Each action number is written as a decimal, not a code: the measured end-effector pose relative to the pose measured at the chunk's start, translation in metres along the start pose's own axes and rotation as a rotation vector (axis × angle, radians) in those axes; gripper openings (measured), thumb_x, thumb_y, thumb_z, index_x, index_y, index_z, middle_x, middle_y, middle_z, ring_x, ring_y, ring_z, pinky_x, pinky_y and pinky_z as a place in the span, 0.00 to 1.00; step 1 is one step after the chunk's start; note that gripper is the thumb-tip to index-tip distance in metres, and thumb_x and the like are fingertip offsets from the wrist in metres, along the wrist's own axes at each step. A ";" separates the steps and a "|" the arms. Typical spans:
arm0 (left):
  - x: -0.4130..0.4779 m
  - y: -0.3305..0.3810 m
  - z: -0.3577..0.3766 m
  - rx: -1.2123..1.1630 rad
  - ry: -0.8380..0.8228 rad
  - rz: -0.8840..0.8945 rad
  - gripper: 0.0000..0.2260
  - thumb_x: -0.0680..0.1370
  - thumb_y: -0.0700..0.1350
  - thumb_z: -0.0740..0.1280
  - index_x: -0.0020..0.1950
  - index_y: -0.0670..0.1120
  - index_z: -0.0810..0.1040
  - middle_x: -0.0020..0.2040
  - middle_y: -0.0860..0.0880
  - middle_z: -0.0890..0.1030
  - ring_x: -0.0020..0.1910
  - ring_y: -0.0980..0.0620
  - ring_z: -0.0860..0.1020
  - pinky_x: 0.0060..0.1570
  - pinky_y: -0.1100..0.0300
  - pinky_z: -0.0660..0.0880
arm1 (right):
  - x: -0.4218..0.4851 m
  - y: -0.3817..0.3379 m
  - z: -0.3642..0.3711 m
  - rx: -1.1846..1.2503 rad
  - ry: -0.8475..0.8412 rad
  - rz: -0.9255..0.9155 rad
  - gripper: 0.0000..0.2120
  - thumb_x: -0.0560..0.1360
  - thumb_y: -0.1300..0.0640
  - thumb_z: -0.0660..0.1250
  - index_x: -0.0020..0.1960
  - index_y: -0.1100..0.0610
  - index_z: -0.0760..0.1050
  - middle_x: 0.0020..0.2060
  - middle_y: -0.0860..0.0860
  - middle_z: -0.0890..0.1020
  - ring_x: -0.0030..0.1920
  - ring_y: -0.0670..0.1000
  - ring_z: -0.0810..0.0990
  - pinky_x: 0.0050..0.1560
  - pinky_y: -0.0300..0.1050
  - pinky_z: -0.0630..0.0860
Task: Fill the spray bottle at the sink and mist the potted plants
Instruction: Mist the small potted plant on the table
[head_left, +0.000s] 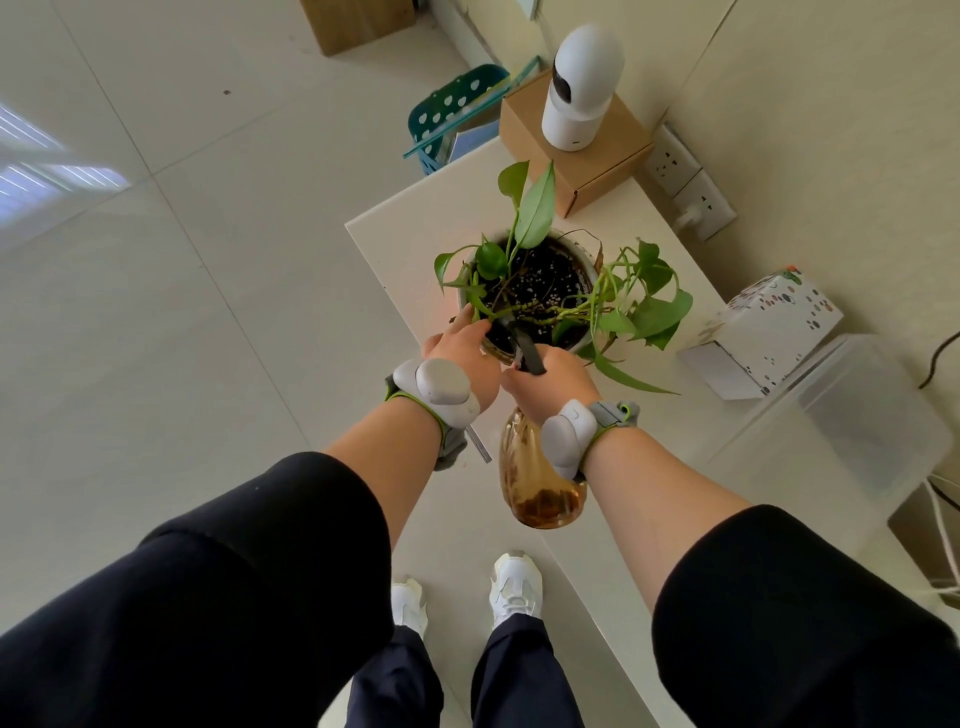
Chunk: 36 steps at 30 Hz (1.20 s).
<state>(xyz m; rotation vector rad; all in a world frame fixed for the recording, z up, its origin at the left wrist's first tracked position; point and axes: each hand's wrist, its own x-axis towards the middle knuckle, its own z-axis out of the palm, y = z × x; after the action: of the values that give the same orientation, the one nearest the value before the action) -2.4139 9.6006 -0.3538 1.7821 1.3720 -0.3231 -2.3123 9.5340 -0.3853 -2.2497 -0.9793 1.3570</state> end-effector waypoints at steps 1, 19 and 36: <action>0.000 -0.001 0.001 -0.015 -0.001 -0.013 0.26 0.76 0.36 0.53 0.72 0.55 0.63 0.77 0.56 0.52 0.73 0.43 0.57 0.72 0.53 0.57 | -0.002 0.003 0.000 -0.004 0.011 0.006 0.07 0.69 0.56 0.62 0.34 0.54 0.66 0.28 0.51 0.72 0.29 0.52 0.67 0.31 0.44 0.64; -0.006 -0.013 0.020 0.051 0.076 -0.068 0.27 0.74 0.39 0.54 0.72 0.55 0.60 0.77 0.53 0.48 0.75 0.45 0.50 0.66 0.47 0.62 | -0.019 0.032 0.002 0.006 0.107 0.049 0.11 0.69 0.59 0.62 0.31 0.57 0.63 0.26 0.52 0.67 0.30 0.54 0.62 0.30 0.45 0.59; -0.004 -0.018 0.021 0.102 0.032 -0.078 0.27 0.75 0.40 0.54 0.73 0.55 0.57 0.77 0.54 0.46 0.75 0.45 0.49 0.69 0.46 0.59 | -0.018 0.027 0.006 0.026 0.098 0.008 0.09 0.69 0.58 0.62 0.32 0.57 0.65 0.26 0.52 0.67 0.28 0.53 0.61 0.31 0.45 0.61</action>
<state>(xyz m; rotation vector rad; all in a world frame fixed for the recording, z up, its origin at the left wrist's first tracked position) -2.4251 9.5834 -0.3724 1.8264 1.4738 -0.4139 -2.3130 9.5014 -0.3928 -2.2793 -0.9152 1.2430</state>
